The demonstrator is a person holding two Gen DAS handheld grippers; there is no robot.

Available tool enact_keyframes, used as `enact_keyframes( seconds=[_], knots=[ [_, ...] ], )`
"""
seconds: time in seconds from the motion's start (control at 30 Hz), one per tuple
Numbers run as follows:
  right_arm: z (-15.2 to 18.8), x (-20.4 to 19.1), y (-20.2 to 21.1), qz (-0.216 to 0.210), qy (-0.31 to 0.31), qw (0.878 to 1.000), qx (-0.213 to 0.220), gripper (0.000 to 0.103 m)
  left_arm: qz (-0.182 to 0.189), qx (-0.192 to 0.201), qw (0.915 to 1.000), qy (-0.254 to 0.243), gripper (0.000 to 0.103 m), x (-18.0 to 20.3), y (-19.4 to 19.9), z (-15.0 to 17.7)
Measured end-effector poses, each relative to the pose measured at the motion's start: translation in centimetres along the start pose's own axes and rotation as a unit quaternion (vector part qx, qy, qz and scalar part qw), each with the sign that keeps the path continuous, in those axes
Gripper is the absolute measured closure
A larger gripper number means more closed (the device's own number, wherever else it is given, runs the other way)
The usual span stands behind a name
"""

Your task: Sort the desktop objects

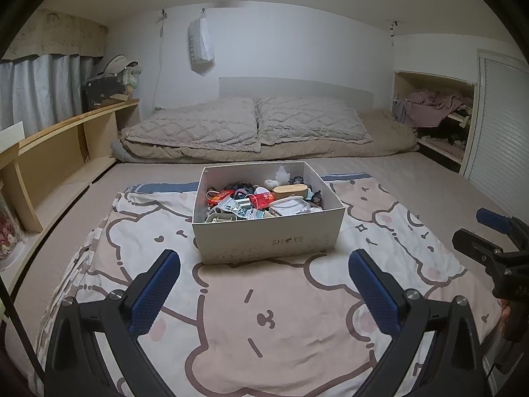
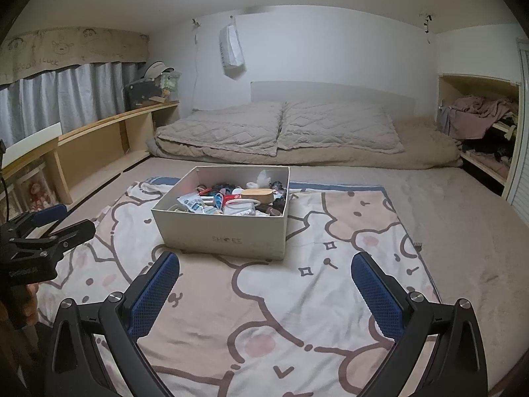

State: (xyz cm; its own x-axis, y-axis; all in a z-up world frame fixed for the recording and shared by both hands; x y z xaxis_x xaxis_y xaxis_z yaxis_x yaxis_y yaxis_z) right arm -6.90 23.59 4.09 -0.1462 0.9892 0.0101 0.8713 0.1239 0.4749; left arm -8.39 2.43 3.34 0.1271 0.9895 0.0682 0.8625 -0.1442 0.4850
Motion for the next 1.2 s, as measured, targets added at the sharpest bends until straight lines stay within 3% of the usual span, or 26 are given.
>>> enact_keyframes(
  seconds=[1.2],
  knots=[
    [0.5, -1.3, 0.9, -0.003, 0.008, 1.0, -0.004, 0.0, -0.013, 0.0, 0.9999, 0.009, 0.0, -0.6, 1.5, 0.9]
  ],
)
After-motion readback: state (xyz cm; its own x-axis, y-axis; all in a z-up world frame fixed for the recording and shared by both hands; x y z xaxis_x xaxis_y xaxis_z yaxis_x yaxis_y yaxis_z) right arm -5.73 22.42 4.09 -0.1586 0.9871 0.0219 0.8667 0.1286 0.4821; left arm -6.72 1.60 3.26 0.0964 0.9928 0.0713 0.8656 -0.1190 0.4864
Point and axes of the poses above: each gripper's, at about its wrist camera, not at the fingertips, and y roughly against the way its jaws point, x to its right, z to its underside, the point moved 8 cm from there along -y, roughly the way its jaws point, and after that the axes turned 3 degrees about y, right-handed, at the moved point
